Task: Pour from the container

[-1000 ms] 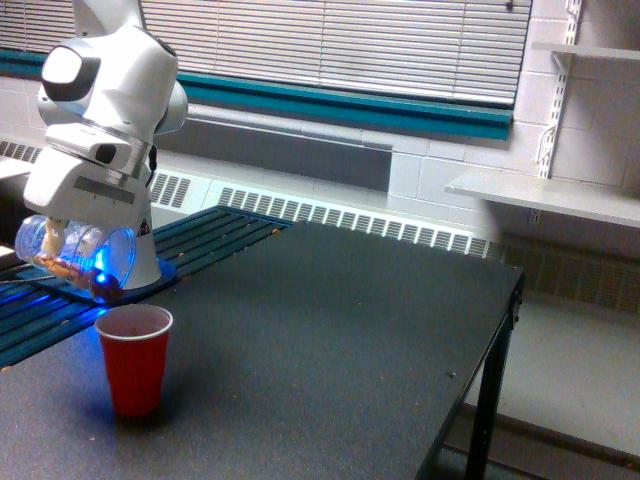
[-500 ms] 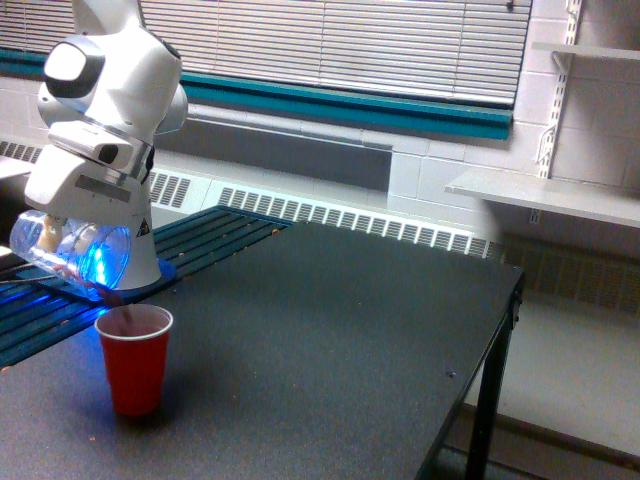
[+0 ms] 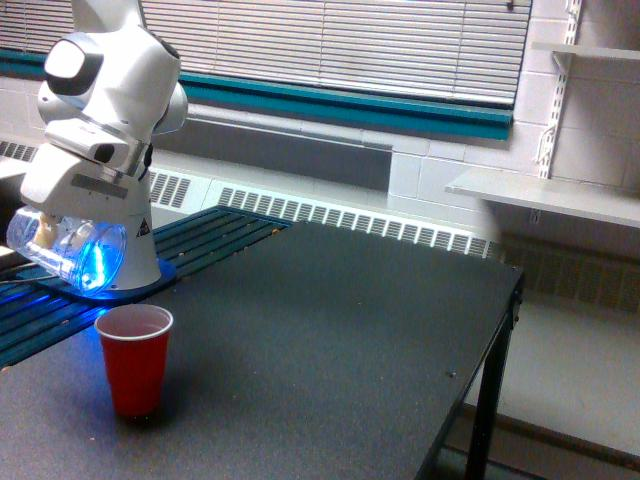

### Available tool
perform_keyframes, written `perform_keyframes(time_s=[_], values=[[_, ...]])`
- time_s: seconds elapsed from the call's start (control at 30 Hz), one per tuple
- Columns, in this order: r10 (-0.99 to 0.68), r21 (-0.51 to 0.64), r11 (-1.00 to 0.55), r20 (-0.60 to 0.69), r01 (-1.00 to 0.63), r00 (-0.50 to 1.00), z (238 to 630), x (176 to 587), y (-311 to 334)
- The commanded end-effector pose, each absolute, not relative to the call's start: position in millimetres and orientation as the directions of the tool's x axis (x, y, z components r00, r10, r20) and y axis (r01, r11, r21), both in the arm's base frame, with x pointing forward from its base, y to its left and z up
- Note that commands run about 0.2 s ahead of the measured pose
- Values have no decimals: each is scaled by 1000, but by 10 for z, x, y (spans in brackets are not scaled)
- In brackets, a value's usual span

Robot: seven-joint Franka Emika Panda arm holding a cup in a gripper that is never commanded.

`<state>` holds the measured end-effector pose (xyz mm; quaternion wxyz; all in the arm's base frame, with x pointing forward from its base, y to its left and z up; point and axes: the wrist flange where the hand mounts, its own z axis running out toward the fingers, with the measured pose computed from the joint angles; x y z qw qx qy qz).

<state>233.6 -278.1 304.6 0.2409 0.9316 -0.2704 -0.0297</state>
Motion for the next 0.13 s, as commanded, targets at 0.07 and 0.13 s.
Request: perform_keyframes(time_s=[0.07, 0.13], values=[[-511, 447, -749, 81, -489, 856, 3063, 2365, -2734], [-511, 441, -752, 81, -491, 856, 3058, 2369, -2725]])
